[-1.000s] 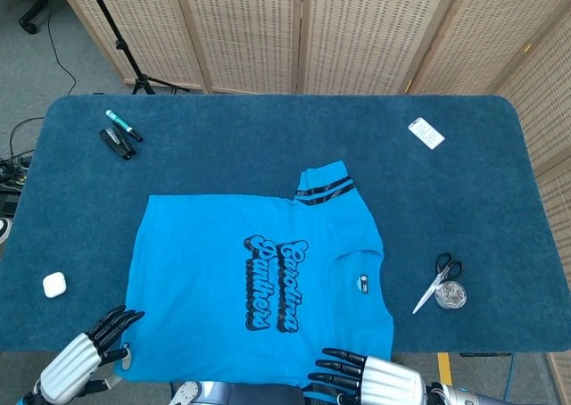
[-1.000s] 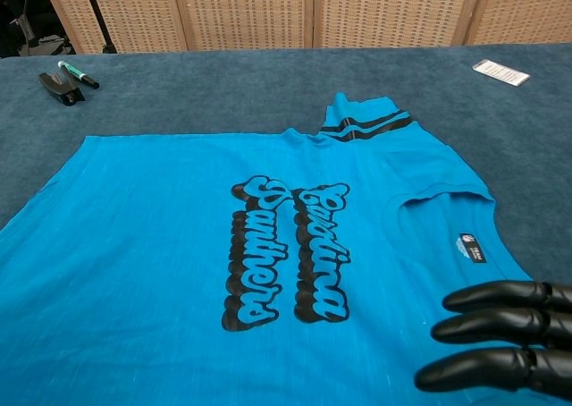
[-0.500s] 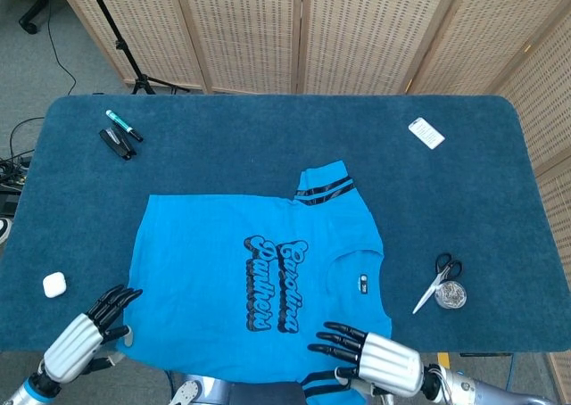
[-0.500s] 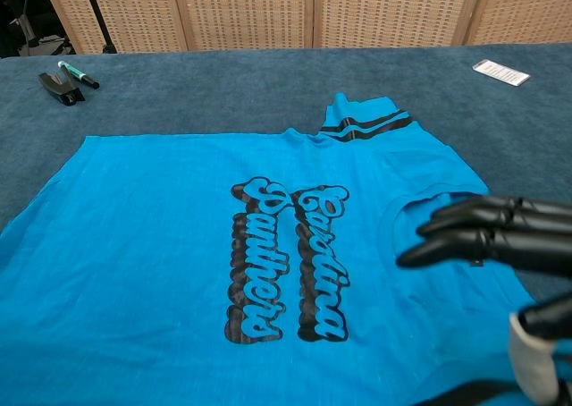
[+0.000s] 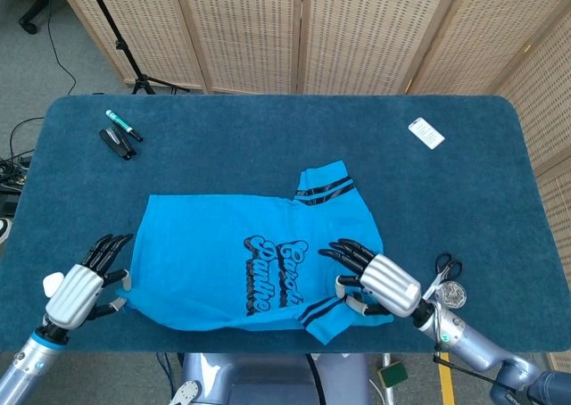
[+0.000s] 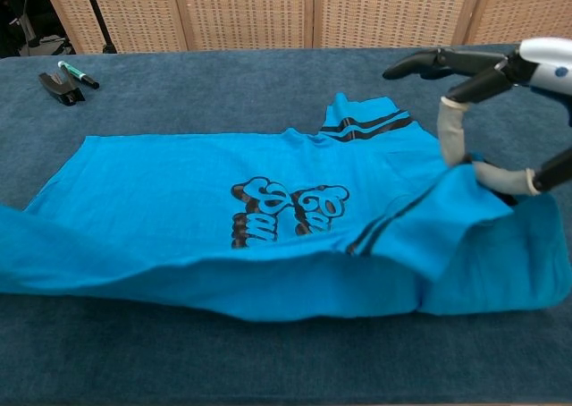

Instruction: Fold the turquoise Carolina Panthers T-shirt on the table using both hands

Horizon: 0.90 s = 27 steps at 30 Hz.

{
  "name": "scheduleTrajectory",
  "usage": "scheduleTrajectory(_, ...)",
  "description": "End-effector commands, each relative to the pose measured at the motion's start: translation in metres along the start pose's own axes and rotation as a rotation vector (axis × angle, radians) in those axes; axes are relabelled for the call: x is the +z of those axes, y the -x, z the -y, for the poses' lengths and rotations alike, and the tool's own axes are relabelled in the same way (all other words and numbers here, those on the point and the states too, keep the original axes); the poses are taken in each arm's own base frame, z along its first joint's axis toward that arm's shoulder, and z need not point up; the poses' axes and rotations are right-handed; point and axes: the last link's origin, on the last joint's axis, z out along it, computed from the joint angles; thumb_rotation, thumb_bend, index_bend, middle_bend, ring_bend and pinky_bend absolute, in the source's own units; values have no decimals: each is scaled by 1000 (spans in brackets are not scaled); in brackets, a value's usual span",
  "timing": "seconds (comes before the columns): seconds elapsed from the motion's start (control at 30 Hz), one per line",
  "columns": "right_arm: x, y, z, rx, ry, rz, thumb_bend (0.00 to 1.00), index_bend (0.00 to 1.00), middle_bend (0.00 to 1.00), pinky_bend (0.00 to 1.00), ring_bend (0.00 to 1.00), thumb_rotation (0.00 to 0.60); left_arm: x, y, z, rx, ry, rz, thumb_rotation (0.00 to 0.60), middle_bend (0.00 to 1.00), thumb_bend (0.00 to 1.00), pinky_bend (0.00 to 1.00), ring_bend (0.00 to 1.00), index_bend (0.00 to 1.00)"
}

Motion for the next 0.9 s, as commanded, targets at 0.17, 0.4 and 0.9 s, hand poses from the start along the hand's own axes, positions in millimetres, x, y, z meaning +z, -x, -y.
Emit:
scheduleTrajectory(0.17,60,-33,-28,46,127,-57,543,650,95,64,0,600,73,-43,15,57,-210,-22,600,0,514,0,0,729)
scheduleTrajectory(0.4,93,-42,-59,93,248,-71,543,654,95,64,0,600,110,-47,24,56,-296,0,600,0,514,0,0,731)
scheduleTrajectory(0.9,139,-16,-133,157,507,-27,543,654,98,64,0,600,175,-16,50,52,-431,80,600,0,513,0,0,731)
